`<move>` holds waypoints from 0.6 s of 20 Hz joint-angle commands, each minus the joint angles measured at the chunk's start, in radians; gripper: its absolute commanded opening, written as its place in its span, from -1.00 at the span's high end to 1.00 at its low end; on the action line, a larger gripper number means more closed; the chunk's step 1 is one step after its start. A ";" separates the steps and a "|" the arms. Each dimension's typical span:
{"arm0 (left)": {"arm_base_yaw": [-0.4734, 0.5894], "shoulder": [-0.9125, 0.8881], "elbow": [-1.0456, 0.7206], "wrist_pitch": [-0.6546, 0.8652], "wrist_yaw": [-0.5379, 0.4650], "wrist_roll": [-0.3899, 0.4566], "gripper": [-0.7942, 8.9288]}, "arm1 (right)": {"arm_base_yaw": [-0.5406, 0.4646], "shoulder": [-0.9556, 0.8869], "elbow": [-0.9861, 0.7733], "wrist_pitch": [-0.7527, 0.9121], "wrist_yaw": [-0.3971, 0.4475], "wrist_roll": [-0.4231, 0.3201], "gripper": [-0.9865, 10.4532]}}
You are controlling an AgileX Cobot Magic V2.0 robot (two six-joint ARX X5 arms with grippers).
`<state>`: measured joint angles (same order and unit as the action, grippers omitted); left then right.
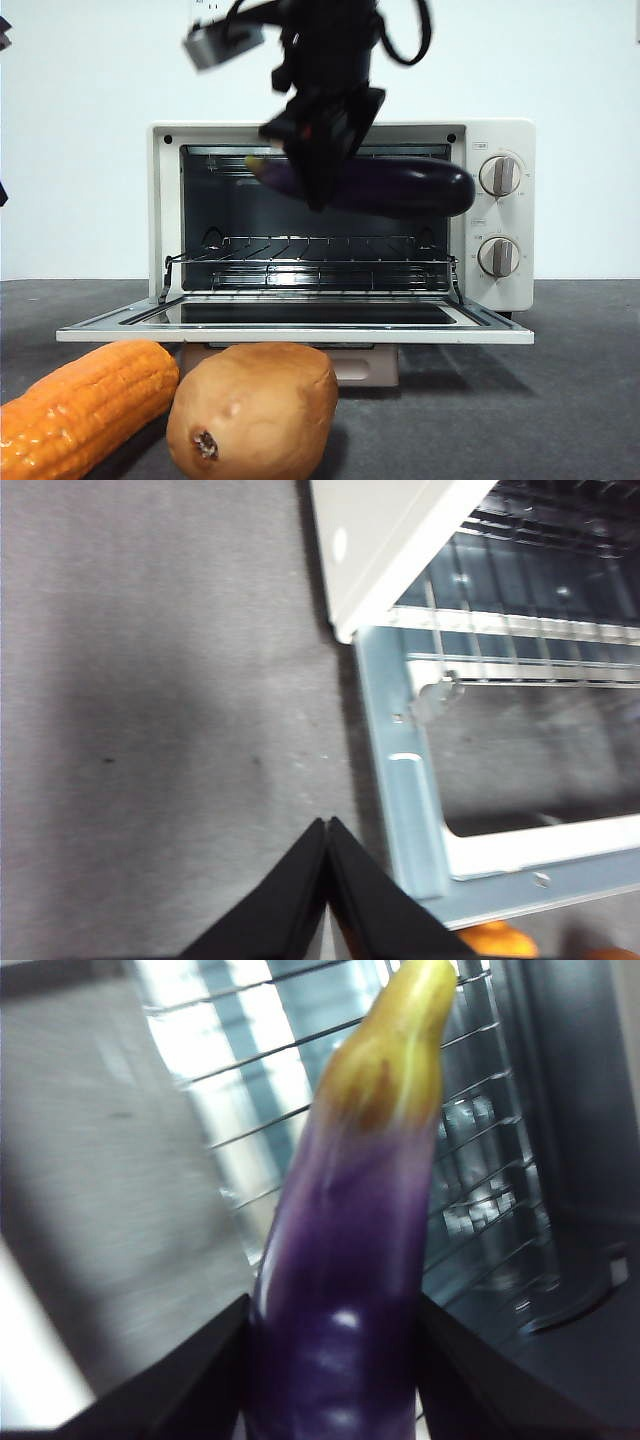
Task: Take the eggplant from the table,put the eggplant in the oven
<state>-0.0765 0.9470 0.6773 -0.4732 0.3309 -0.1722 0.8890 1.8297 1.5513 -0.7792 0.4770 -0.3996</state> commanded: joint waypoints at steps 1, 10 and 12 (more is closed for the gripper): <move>0.000 0.007 0.002 0.016 0.018 -0.001 0.83 | 0.012 0.066 0.040 0.063 0.066 -0.076 0.60; 0.000 0.007 0.002 0.018 0.058 0.000 0.83 | -0.003 0.224 0.040 0.360 0.284 -0.247 0.55; 0.000 0.007 0.002 0.018 0.063 0.000 0.83 | -0.003 0.224 0.040 0.368 0.283 -0.237 0.42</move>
<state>-0.0769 0.9470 0.6769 -0.4671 0.3908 -0.1722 0.8780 2.0338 1.5646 -0.4213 0.7559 -0.6334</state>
